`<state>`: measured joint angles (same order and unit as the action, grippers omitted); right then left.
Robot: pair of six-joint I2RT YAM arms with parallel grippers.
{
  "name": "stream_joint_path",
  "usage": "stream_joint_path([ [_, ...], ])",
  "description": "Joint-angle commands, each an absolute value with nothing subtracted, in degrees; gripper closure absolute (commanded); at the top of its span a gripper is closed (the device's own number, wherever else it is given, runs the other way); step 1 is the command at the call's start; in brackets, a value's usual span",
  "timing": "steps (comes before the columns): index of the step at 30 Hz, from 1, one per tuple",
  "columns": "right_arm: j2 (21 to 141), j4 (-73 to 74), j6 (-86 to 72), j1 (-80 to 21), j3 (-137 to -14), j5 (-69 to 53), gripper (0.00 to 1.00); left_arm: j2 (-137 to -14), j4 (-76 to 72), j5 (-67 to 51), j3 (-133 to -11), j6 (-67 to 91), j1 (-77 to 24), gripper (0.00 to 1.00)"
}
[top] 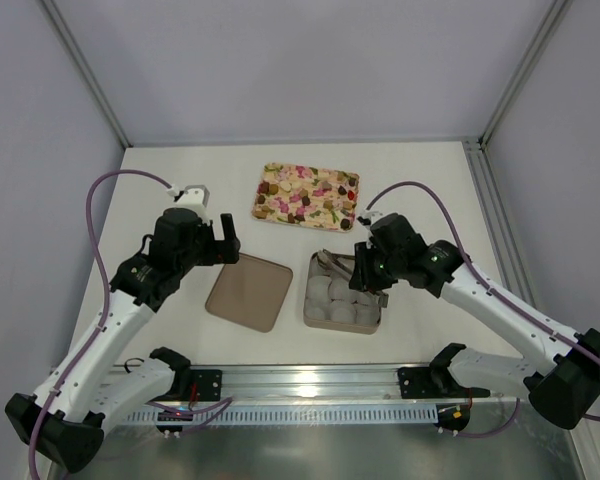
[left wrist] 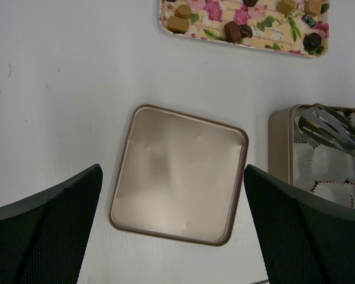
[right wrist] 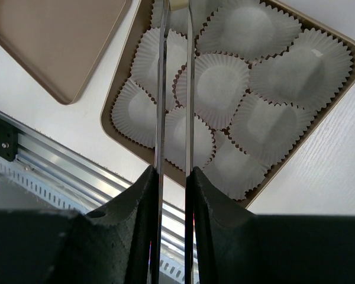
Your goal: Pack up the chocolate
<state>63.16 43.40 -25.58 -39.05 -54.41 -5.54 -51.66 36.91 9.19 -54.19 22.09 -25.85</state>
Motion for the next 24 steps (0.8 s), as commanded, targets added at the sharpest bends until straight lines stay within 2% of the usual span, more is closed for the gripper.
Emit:
stream_joint_path([
  [1, 63.37, 41.13, -26.02, -39.46, -53.88, -6.24, 0.78, -51.68, 36.12, 8.88, -56.16, 22.06, -25.66, 0.0],
  [8, 63.98, 41.22, -25.84, -39.73, -53.7, -5.8, 0.73, -51.68, 36.12, 8.61, -56.16, 22.15, -25.66, 0.0],
  [17, 64.07, 42.63, -25.14, -39.64, -55.63, -5.18, 0.62, -51.59, 36.12, 8.61, -56.16, 22.06, -25.75, 0.0],
  [24, 63.99, 42.8, -25.31, -39.81, -56.6, -5.45, 0.6, -51.33, 36.12, 8.61, -56.16, 22.06, -25.66, 0.0],
])
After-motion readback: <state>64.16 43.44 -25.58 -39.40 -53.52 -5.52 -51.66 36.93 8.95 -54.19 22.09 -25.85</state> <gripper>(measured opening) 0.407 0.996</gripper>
